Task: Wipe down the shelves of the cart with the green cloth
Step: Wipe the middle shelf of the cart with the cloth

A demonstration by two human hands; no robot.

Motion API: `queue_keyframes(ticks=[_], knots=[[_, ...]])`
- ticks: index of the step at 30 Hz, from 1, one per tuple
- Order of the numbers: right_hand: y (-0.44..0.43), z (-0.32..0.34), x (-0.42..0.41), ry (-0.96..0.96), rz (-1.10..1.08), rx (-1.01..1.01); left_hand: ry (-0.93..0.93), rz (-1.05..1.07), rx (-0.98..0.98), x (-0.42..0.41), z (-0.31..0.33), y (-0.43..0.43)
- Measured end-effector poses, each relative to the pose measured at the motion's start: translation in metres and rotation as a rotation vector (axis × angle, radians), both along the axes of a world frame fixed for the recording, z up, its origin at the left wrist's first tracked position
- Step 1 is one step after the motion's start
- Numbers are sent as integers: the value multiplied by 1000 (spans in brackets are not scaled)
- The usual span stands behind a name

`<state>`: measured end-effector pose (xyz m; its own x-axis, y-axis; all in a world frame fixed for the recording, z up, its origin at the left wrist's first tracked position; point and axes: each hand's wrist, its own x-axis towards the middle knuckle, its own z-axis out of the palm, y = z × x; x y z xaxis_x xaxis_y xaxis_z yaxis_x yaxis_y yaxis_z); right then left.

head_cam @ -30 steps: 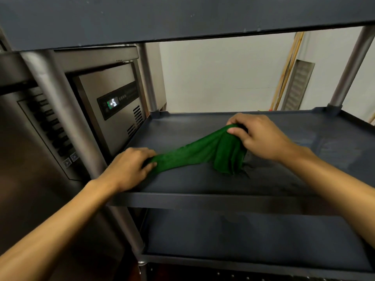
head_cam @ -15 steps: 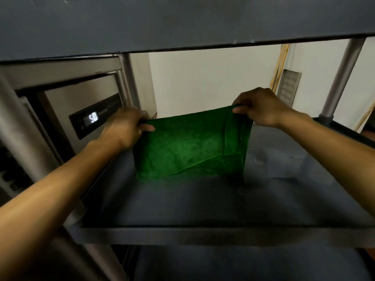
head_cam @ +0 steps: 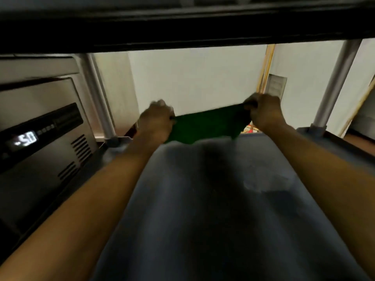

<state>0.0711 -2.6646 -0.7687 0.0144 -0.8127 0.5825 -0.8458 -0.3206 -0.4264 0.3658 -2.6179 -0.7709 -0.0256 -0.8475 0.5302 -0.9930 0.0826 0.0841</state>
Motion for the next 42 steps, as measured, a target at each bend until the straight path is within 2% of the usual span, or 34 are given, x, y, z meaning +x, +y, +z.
queue_keyframes(ticks=[3, 4, 6, 16, 29, 42], knots=[[6, -50, -13, 231, 32, 325, -108, -102, 271, -8, -48, -3], [11, -65, -14, 320, 56, 381, -106, -122, 365, -8, -60, -2], [20, -84, -15, 372, 112, 429, -72, -154, 478, -7, -75, -1], [43, -96, -29, 295, 199, 482, 12, -219, 470, -4, -96, 27], [101, -95, -41, 230, 206, 539, -26, -152, 555, -15, -92, 75], [161, -95, -55, 272, 205, 536, -21, -157, 532, -26, -92, 137]])
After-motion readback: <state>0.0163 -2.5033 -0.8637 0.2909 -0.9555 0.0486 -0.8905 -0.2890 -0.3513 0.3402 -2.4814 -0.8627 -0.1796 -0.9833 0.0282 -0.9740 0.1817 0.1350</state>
